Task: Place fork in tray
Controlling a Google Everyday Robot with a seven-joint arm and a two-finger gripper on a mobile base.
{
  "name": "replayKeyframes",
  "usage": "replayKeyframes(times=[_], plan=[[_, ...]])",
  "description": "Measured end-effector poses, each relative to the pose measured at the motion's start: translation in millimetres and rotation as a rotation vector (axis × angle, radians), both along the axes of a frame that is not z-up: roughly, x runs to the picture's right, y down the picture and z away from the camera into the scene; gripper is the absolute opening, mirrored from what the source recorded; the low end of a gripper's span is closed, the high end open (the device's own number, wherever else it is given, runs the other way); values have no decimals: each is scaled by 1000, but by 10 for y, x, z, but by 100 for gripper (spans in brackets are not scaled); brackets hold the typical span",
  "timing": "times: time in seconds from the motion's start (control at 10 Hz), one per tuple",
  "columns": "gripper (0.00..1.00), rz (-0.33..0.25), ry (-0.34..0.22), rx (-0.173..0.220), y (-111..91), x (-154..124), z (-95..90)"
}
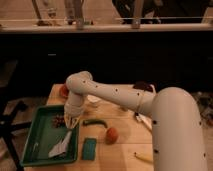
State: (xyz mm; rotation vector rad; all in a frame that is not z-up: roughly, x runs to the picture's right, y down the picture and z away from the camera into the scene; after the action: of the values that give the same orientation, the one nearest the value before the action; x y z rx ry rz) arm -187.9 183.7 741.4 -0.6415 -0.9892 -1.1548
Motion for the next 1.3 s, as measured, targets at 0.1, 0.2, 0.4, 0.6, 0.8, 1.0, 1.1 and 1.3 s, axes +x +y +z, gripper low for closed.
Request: replayKeyframes(times=[0.1,0.2,0.4,0.6,0.8,1.0,1.1,1.3], plan=[[0,-7,-17,0,38,-101,15],[0,-5,-34,9,56,-186,22],[0,5,-66,38,66,-263,47],[0,11,-78,54,57,-289,80],[0,14,-87,70,26,-308,112],[0,19,-96,78,-2,-330,126],[2,22,-100,82,-24,-337,133],[4,23,-98,82,-34,-330,133]])
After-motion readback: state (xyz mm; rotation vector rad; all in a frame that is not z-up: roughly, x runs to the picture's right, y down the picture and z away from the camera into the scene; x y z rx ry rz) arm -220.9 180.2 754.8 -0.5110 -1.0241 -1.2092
